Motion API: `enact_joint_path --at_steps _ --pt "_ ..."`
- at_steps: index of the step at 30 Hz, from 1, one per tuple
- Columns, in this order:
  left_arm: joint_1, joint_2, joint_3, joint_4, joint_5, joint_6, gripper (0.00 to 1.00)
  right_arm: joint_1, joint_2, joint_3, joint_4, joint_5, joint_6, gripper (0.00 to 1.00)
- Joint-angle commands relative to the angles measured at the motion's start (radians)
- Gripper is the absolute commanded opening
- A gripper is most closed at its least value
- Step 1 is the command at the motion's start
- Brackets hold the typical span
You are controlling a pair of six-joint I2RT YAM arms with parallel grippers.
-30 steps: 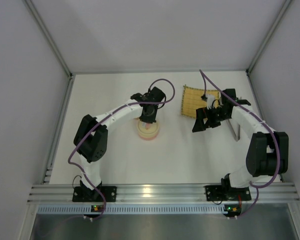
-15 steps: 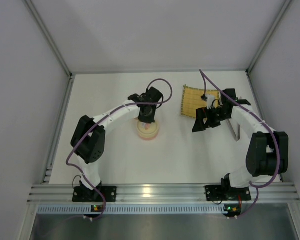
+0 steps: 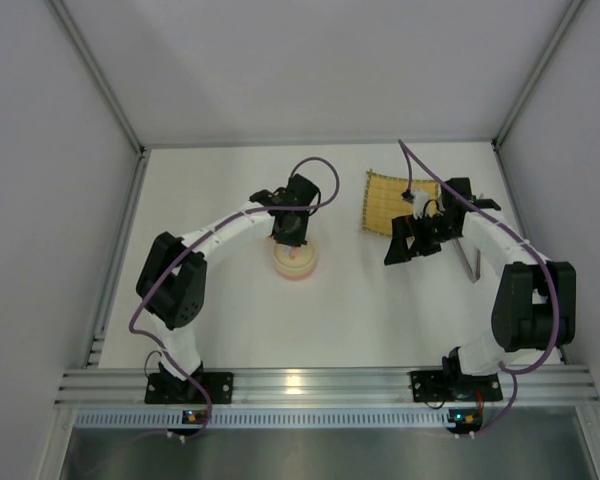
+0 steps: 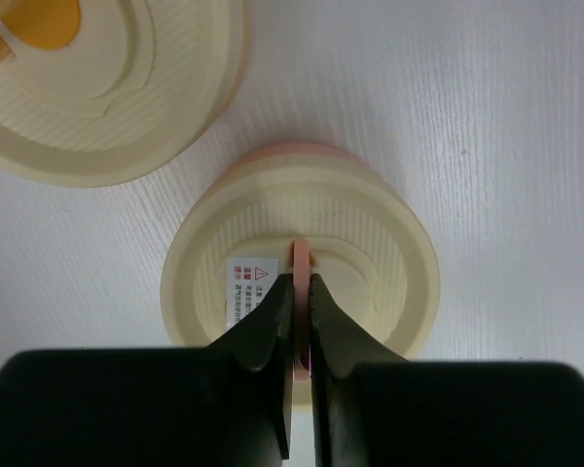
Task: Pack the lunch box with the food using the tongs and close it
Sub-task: Close the box lid on the packing box.
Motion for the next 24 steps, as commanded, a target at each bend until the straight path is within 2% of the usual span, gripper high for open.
enact_joint_path --at_steps 1,6,13,21,24 --pt "0.003 -0.006 -0.077 0.012 0.033 0.022 0.0 -0.014 0.001 -0.001 0.042 -0.025 -0.024 0.99" --pt "0.003 -0.036 -0.158 0.074 0.053 0.12 0.0 -0.015 0.007 0.002 0.042 -0.027 -0.024 0.99" --pt "0.0 -0.075 -0.233 0.084 0.241 0.433 0.0 -0.014 0.01 0.007 0.038 -0.027 -0.03 1.0" --pt "0.0 -0.1 -0.333 0.078 0.476 0.68 0.0 -0.015 0.01 0.005 0.036 -0.025 -0.036 0.99" --pt "0.001 -0.111 -0.367 0.099 0.501 0.723 0.0 -0.014 0.009 0.005 0.032 -0.025 -0.038 0.99"
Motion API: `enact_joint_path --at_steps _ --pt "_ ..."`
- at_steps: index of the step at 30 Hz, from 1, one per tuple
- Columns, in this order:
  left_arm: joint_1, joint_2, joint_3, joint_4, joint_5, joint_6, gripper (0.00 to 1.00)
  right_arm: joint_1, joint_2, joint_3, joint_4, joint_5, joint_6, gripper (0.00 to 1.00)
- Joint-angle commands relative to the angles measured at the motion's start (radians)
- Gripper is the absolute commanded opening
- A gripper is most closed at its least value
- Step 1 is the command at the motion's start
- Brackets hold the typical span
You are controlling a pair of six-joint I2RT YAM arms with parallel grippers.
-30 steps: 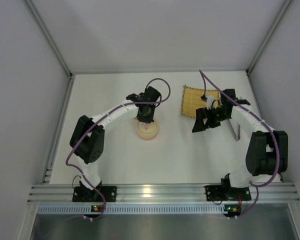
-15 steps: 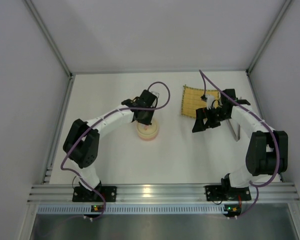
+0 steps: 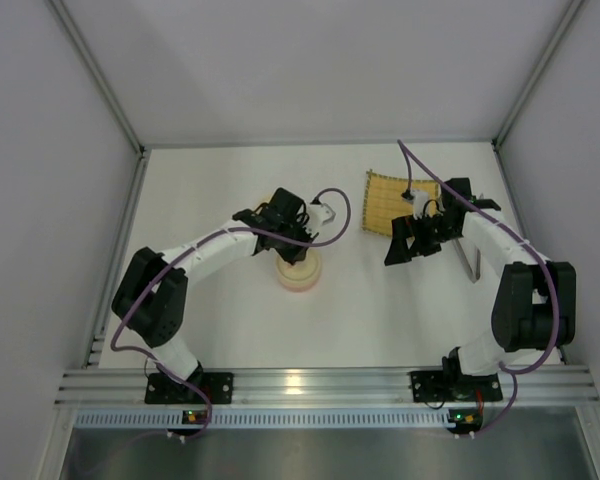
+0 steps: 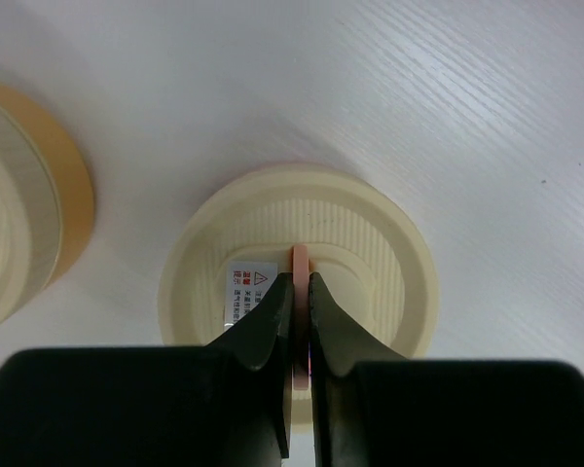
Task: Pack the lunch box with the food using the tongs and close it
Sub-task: Close the box lid on the packing box.
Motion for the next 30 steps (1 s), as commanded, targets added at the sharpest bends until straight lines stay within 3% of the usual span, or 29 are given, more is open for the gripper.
enact_joint_path --at_steps 1,8,15,21,24,30 --pt "-0.006 0.053 -0.104 -0.13 0.131 0.11 0.0 -0.013 0.008 0.005 0.032 -0.023 -0.028 0.99" --pt "-0.006 0.055 -0.104 -0.125 0.189 0.177 0.0 -0.013 0.007 0.004 0.03 -0.025 -0.029 0.99" --pt "-0.007 0.109 -0.064 -0.265 0.222 0.438 0.0 -0.015 0.002 0.013 0.016 -0.02 -0.037 0.99" --pt "-0.006 0.109 -0.034 -0.306 0.197 0.458 0.0 -0.016 0.005 0.016 0.012 -0.023 -0.034 1.0" --pt "-0.006 0.111 -0.005 -0.318 0.171 0.409 0.26 -0.016 0.002 0.016 0.015 -0.026 -0.034 1.0" --pt "-0.006 0.06 0.019 -0.303 0.131 0.334 0.37 -0.015 -0.004 0.015 0.006 -0.025 -0.037 0.99"
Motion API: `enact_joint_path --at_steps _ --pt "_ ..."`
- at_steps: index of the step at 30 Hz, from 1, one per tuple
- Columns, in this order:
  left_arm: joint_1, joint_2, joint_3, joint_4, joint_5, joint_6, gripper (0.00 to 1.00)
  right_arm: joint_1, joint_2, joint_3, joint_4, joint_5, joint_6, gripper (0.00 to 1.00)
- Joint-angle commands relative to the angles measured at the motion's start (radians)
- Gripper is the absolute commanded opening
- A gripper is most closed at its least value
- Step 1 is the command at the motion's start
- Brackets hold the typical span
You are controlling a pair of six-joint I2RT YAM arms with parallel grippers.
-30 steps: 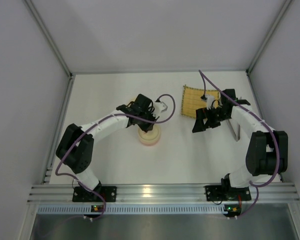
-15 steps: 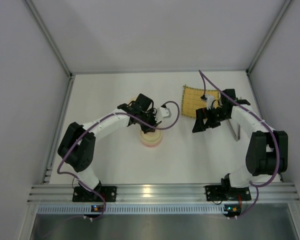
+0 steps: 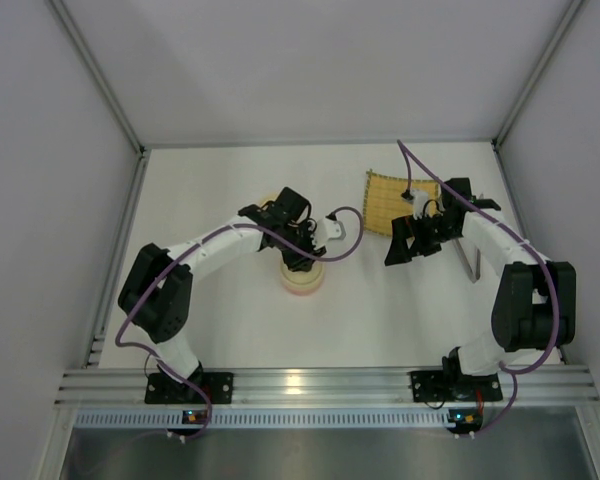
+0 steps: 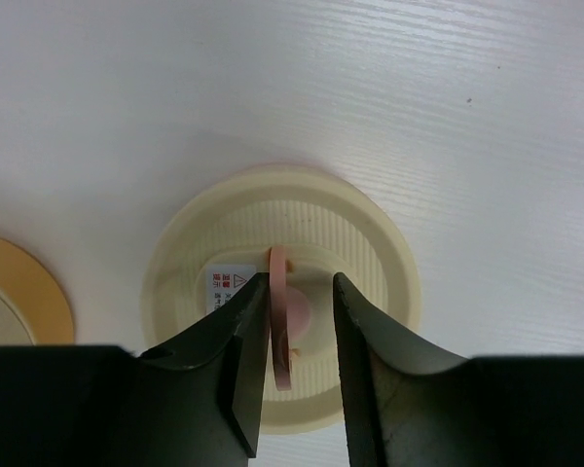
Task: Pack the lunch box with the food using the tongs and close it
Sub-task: Close the box lid on the packing box.
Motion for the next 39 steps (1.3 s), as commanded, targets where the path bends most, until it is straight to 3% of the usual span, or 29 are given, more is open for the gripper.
enact_joint_path --at_steps 1,15,26,39 --pt "0.002 0.03 -0.008 -0.195 -0.079 -0.051 0.38 -0.016 -0.004 0.013 0.007 -0.025 -0.024 0.99" --pt "0.002 0.028 0.078 -0.267 -0.228 -0.121 0.33 -0.016 -0.001 0.019 0.009 -0.031 -0.02 0.99" --pt "0.002 -0.013 0.102 -0.26 -0.301 -0.121 0.47 -0.016 0.002 0.018 0.007 -0.033 -0.021 0.99" --pt "0.002 -0.093 0.102 -0.198 -0.291 -0.158 0.45 -0.016 0.004 0.012 0.009 -0.039 -0.023 0.99"
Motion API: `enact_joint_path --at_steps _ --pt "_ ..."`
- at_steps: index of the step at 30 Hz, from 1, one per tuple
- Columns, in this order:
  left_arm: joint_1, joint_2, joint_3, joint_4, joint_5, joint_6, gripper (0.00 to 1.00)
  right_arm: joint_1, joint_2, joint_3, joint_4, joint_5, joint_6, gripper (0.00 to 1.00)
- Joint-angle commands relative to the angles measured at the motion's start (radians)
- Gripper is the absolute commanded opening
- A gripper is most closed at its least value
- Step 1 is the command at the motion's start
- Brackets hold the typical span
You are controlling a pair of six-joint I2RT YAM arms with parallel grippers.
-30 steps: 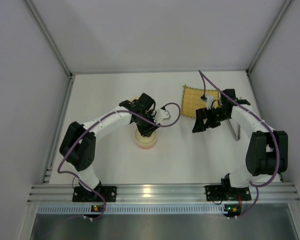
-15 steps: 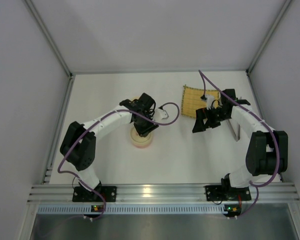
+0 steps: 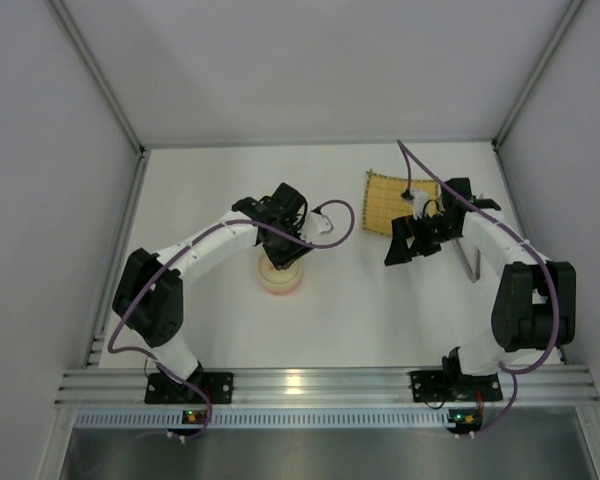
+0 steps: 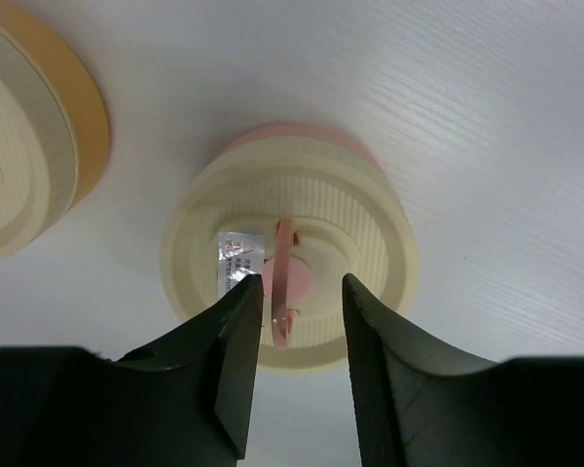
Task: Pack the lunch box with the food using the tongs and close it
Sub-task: Close the box lid on the packing box.
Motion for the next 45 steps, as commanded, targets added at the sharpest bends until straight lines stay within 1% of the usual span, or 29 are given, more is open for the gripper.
enact_joint_path --at_steps 1,11,17,21,22,24,25,32,36,38,45 --pt "0.002 -0.061 0.025 0.034 -0.001 -0.021 0.43 -0.016 0.002 0.012 0.008 -0.036 -0.022 0.99" --pt "0.004 -0.006 0.028 -0.022 -0.041 -0.019 0.35 -0.016 -0.001 0.012 -0.002 -0.033 -0.033 0.99" --pt "0.007 0.003 0.004 -0.021 -0.079 -0.027 0.33 -0.016 0.003 0.013 0.003 -0.038 -0.03 0.99" --pt "0.01 0.018 0.001 -0.021 -0.079 -0.038 0.23 -0.016 0.002 0.013 0.003 -0.038 -0.029 0.99" --pt "0.011 0.023 0.001 -0.019 -0.079 -0.044 0.14 -0.016 0.0 0.013 0.004 -0.036 -0.03 0.99" --pt "0.016 0.026 -0.001 -0.016 -0.077 -0.053 0.02 -0.016 -0.003 0.012 0.003 -0.035 -0.03 0.99" --pt "0.019 0.026 -0.004 -0.016 -0.079 -0.061 0.0 -0.016 -0.003 0.01 0.0 -0.033 -0.03 1.0" --pt "0.053 -0.009 -0.091 0.013 -0.033 -0.087 0.0 -0.016 -0.004 0.007 0.0 -0.033 -0.035 0.99" --pt "0.068 -0.035 -0.165 0.067 0.019 -0.104 0.0 -0.016 -0.003 0.009 0.001 -0.033 -0.035 0.99" --pt "0.092 -0.043 -0.205 0.087 0.06 -0.116 0.0 -0.016 -0.003 0.012 -0.002 -0.032 -0.036 0.99" --pt "0.151 -0.034 -0.301 0.156 0.171 -0.14 0.0 -0.016 -0.001 0.018 -0.014 -0.024 -0.038 0.99"
